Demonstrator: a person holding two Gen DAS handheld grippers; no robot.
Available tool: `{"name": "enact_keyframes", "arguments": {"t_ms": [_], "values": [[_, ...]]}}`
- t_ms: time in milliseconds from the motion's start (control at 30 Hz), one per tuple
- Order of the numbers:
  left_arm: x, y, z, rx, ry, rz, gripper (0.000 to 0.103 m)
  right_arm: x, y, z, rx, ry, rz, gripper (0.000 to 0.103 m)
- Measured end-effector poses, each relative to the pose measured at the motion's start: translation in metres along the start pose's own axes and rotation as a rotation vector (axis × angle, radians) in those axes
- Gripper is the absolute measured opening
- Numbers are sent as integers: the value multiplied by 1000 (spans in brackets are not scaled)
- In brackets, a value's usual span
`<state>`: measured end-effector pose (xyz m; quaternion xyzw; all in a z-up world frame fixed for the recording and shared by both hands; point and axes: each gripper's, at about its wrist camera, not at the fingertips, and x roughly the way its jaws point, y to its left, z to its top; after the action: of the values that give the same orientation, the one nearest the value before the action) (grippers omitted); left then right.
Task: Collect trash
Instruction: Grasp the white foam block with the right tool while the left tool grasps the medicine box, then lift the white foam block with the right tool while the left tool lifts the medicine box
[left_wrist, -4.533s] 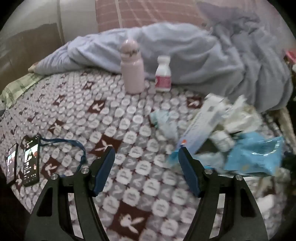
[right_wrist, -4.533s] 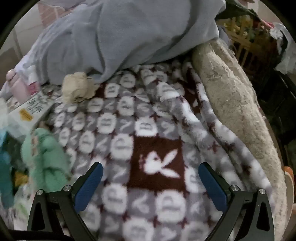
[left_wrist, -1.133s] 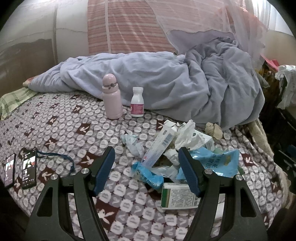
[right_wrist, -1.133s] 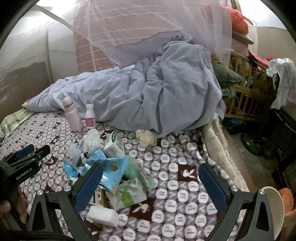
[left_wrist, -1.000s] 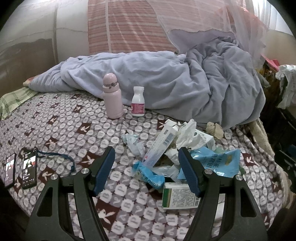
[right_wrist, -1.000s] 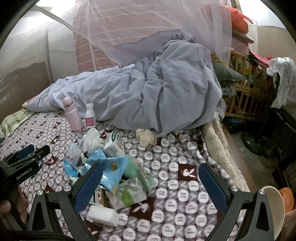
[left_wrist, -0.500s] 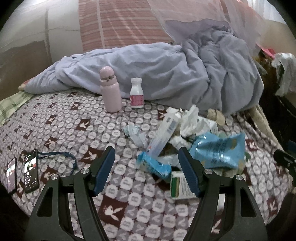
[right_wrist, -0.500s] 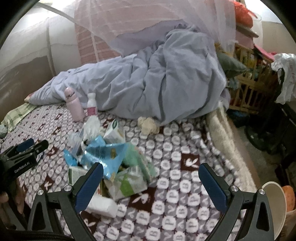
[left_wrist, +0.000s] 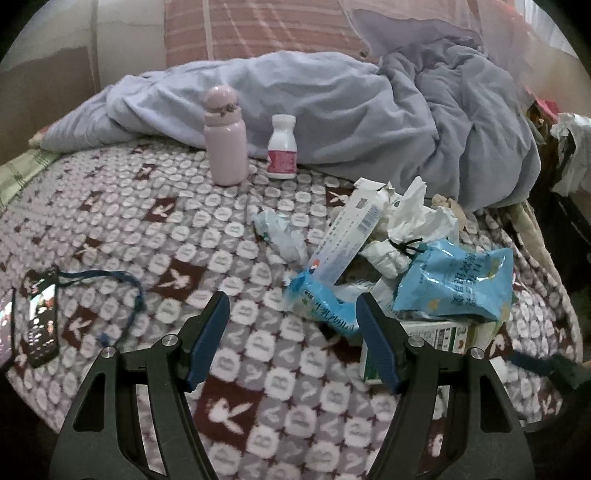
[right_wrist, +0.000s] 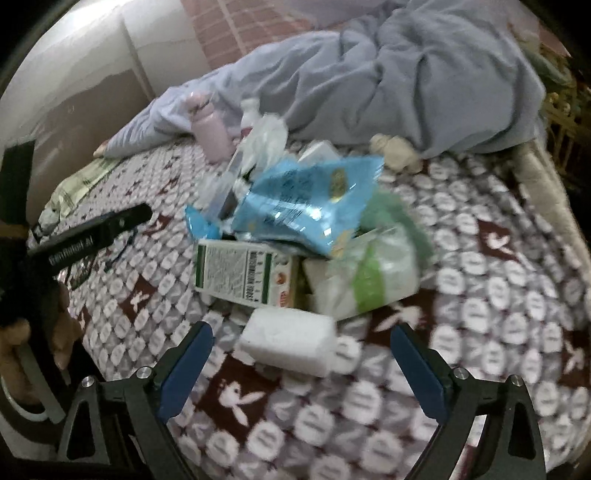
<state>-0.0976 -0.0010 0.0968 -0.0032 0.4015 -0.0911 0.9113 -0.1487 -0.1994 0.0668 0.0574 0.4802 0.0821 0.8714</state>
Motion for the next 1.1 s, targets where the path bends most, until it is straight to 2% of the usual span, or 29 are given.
{"name": "enact_keyframes", "arguments": {"t_ms": [67,100,233,400,600,833,900,933,1000,1033,1067,1100], "values": [[11,-4,5,22,14,-14,70,13,-1,-3,3,26,13,49],[15,-6,7,35,17,-15,70,18,-2,-4,8,41,12,48],[34,-14,19,96,20,-14,70,9,-10,-3,22,12,32,44],[59,-11,31,136,37,-42,70,-12,-21,9,22,-35,60,43],[94,1,38,147,112,-114,70,-17,-23,22,24,-43,68,43],[112,-1,57,166,130,-241,69,-22,-30,31,44,-48,63,43],[119,-1,59,159,152,-282,58,-24,-31,31,48,-50,58,43],[122,0,60,153,170,-307,36,-25,-30,30,47,-51,57,43],[123,4,61,129,181,-321,29,-28,-32,29,52,-57,54,43],[120,6,62,119,178,-326,15,-28,-33,31,53,-58,55,43],[116,11,64,107,172,-320,10,-31,-34,30,54,-61,56,43],[112,14,65,97,164,-313,9,-33,-35,30,55,-66,57,43]]}}
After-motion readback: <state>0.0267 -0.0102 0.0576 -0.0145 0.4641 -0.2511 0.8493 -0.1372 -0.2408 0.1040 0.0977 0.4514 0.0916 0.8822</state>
